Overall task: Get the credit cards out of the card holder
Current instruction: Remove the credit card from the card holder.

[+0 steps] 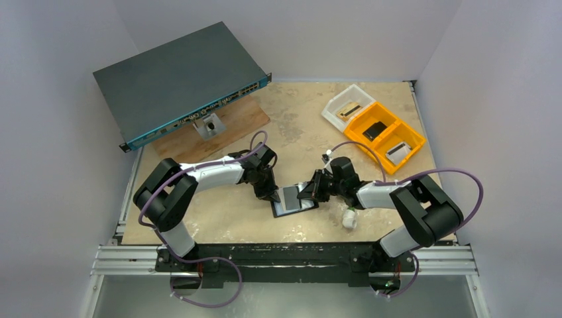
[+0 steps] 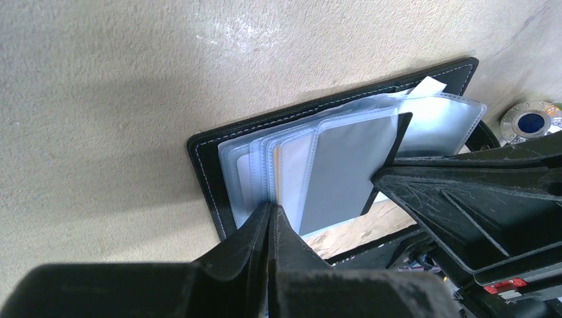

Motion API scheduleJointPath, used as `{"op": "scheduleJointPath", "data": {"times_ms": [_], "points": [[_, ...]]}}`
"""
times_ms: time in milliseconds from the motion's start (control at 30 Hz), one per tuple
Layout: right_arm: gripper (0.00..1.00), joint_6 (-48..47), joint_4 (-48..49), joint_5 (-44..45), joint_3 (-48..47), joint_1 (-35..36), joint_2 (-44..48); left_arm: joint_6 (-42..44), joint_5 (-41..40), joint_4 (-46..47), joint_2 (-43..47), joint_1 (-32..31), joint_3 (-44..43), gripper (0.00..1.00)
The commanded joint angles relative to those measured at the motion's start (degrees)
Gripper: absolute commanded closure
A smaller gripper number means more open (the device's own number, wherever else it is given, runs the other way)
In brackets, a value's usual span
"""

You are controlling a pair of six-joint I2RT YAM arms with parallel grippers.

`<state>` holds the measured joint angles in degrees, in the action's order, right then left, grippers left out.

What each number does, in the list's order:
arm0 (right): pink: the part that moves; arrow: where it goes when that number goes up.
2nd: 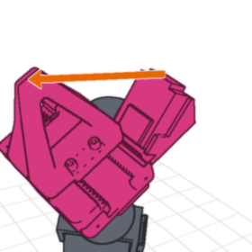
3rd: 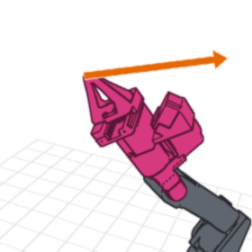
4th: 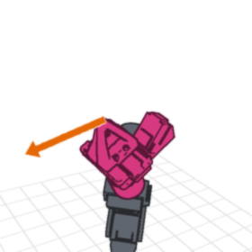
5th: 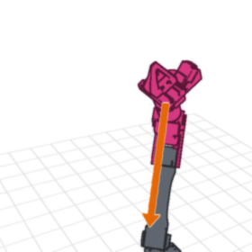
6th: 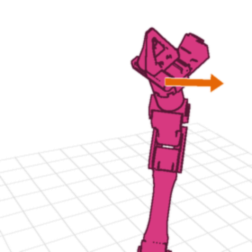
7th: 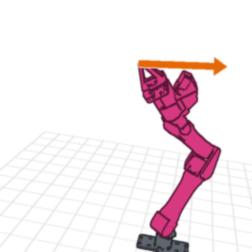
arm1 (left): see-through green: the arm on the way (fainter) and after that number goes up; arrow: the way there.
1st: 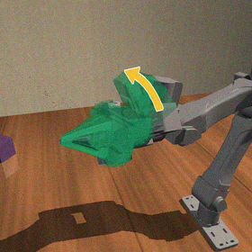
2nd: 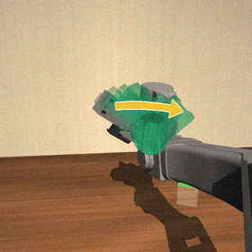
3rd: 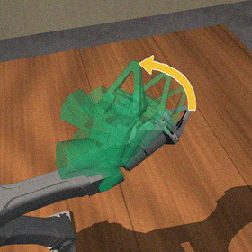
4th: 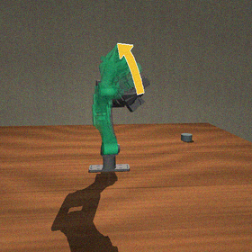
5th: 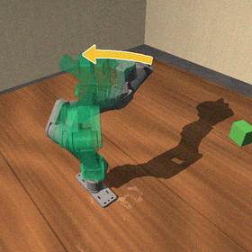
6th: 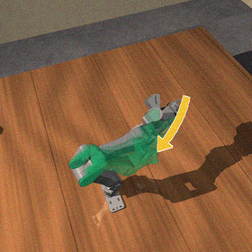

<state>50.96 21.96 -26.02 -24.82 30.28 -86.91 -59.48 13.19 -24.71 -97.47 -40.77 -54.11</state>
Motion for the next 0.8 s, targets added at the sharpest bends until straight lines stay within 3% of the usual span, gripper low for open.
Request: {"op": "scheduleJointPath", "data": {"times_ms": [0, 167, 500, 767], "points": [[0.96, -2.07, -1.48, 2.77, 0.74, -0.54, 0.76, 1.21, -10.02, -5.46, -2.56, 0.77, 3.35, 1.0], [0.83, -1.32, 1.0, 0.47, 0.91, -0.58, -0.7, 1.26, -9.77, -5.24, -2.79, 0.78, 3.21, 1.0], [0.79, 0.51, 5.57, -2.89, 1.11, -0.54, -3.15, 1.52, -9.4, -5.17, -3.21, 0.76, 2.72, 1.0], [0.83, 0.92, 7.13, -3.95, 1.35, -0.55, -4.46, 1.64, -9.1, -4.91, -3.53, 0.78, 2.61, 1.0]]}}
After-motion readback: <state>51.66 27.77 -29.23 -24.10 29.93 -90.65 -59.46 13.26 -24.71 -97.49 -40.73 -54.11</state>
